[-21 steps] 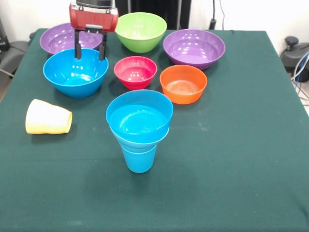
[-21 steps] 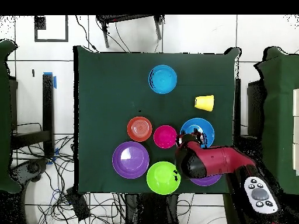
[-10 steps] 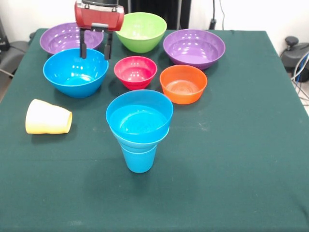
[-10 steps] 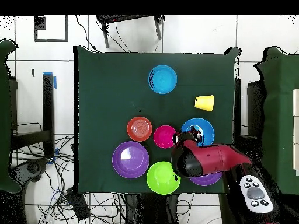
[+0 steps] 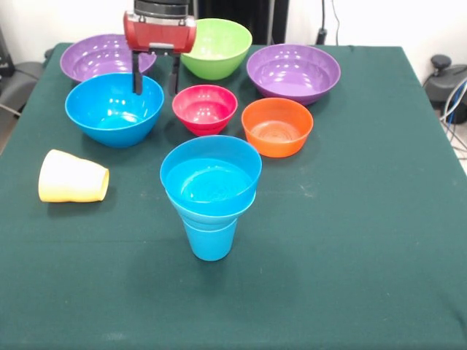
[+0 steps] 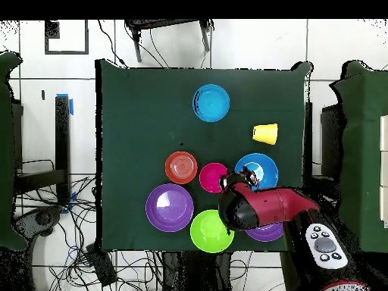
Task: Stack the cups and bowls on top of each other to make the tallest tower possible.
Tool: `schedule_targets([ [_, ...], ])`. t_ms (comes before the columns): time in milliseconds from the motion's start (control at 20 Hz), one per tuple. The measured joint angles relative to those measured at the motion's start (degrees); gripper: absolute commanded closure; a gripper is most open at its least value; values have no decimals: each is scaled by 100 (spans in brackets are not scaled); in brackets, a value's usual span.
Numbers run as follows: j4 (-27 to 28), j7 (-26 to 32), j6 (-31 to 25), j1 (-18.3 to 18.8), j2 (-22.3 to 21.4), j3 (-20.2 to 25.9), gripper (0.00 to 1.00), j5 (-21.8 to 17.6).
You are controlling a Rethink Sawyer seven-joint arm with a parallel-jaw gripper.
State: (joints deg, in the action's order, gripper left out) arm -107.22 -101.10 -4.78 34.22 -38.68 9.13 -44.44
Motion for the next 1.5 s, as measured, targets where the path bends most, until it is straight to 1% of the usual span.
schedule_targets([
  [850,2,0,23,-153,495,-46,0,-1],
  [1500,11,0,24,-12,537,-27,0,0],
])
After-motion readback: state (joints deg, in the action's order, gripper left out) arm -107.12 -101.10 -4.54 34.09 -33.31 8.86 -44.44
